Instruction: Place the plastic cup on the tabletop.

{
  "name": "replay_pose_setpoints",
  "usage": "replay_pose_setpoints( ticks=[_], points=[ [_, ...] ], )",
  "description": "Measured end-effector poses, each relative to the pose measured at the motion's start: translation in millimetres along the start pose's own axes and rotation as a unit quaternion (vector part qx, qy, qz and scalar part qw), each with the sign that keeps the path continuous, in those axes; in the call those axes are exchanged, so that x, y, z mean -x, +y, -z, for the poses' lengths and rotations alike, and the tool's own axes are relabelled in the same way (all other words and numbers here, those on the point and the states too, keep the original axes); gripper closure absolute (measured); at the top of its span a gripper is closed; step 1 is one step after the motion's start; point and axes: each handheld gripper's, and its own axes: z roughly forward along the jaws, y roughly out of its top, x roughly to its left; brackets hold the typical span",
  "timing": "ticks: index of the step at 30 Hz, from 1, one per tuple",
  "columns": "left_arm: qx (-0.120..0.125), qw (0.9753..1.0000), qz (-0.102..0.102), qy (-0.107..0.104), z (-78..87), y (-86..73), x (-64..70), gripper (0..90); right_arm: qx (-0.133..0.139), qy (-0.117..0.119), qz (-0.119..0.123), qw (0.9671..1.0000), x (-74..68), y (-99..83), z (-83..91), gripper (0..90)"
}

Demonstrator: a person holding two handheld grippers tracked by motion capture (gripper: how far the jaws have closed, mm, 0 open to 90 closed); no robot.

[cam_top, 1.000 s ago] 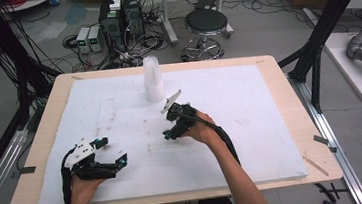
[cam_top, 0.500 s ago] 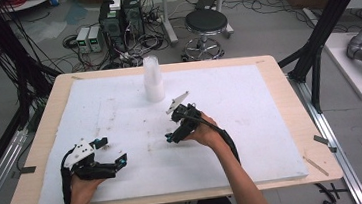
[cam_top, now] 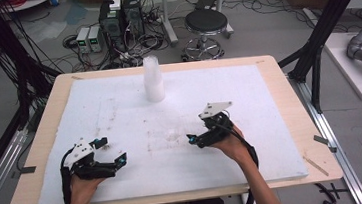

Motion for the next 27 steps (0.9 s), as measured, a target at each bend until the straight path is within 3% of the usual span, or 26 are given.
replay_pose_setpoints(
  ticks=[11,18,27],
  points=[
    [0.014,0.9999,-0.007,0.004,2.4,-1.1,1.2,1.7,0.049,-0.049,-0.031,0.9971,13.4,-56.7,44.3,14.6],
    [0.011,0.9999,-0.005,0.004,1.8,-0.9,1.6,1.7,0.072,-0.057,-0.044,0.9948,18.7,-81.6,48.2,14.6],
    [0.012,0.9999,-0.007,0.007,2.1,-1.0,1.7,1.7,0.078,-0.057,-0.058,0.9936,19.2,-91.4,43.2,14.6]
  ],
)
